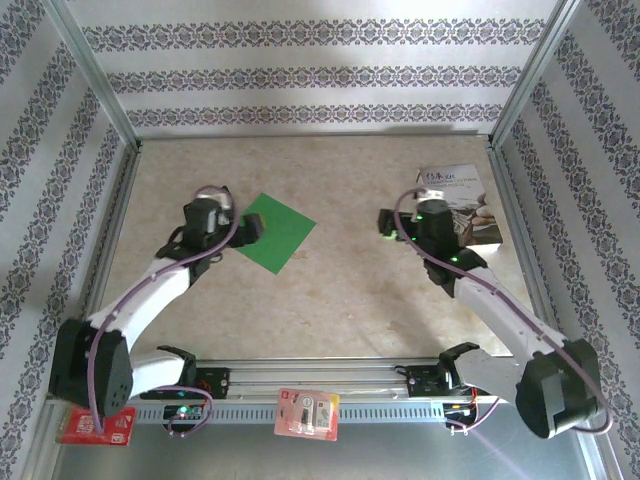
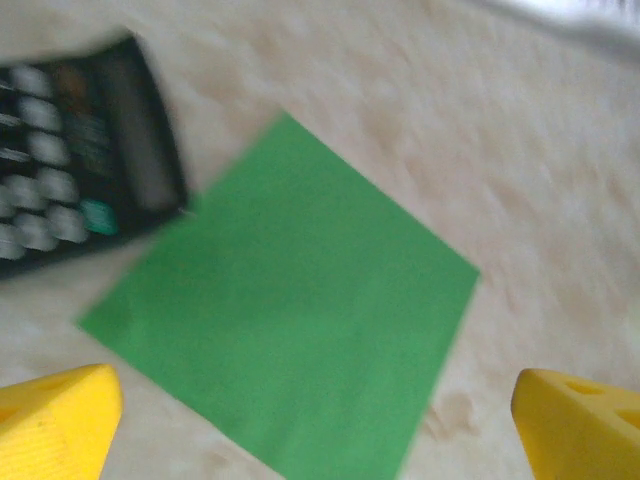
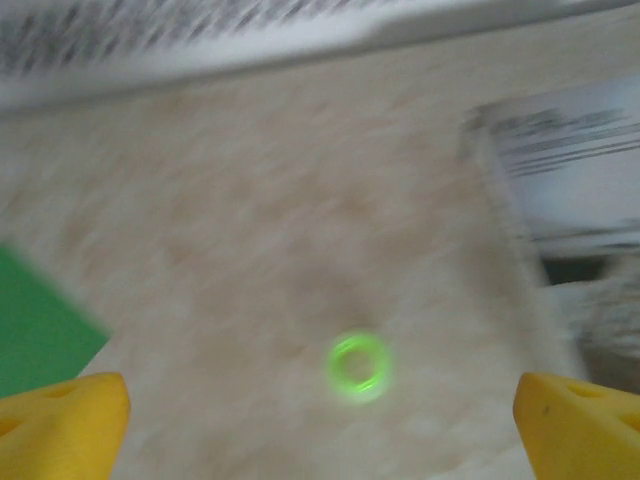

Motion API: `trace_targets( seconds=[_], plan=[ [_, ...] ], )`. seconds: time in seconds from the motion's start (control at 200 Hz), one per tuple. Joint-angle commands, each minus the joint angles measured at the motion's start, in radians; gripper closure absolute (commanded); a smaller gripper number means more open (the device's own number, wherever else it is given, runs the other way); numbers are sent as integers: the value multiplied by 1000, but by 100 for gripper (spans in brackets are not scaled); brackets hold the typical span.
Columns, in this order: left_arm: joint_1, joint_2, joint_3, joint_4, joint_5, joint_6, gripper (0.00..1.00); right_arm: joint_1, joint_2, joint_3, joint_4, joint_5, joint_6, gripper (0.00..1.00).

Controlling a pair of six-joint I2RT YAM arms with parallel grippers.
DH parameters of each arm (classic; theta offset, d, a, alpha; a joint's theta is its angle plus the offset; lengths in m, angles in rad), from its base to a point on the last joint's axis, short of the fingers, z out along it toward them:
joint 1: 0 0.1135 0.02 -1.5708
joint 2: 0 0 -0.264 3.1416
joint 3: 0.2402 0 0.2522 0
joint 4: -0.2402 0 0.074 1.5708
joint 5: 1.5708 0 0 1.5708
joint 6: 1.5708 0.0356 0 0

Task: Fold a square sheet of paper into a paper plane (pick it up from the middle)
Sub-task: Move the square sheet of paper to the center of the table.

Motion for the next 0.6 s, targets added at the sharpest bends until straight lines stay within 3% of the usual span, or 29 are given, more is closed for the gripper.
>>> trace_targets(
  seconds=[0.0, 0.145, 0.225, 0.33, 0.42, 0.5, 0.595],
  plan=[
    [-100, 130, 158, -334, -163, 94, 0, 49, 64, 82, -182, -43, -38, 2],
    [-109, 313, 341, -478, -207, 135, 3, 48, 97, 116, -189, -119, -13, 2],
    [-109, 342, 363, -447, -194, 154, 6, 46, 105, 132, -192, -95, 8, 2],
    [-105, 346, 357, -367, -143, 178, 0, 26, 110, 162, -223, -79, 34, 2],
    [-80, 407, 413, -406, -93, 203, 0, -35, 94, 154, -233, -158, 55, 2],
    [-71, 485, 476, -455, -68, 258, 0, -110, 87, 136, -218, -332, 35, 2],
    [-70, 556, 523, -464, -46, 311, 0, -132, 91, 129, -206, -364, 28, 2]
  ],
)
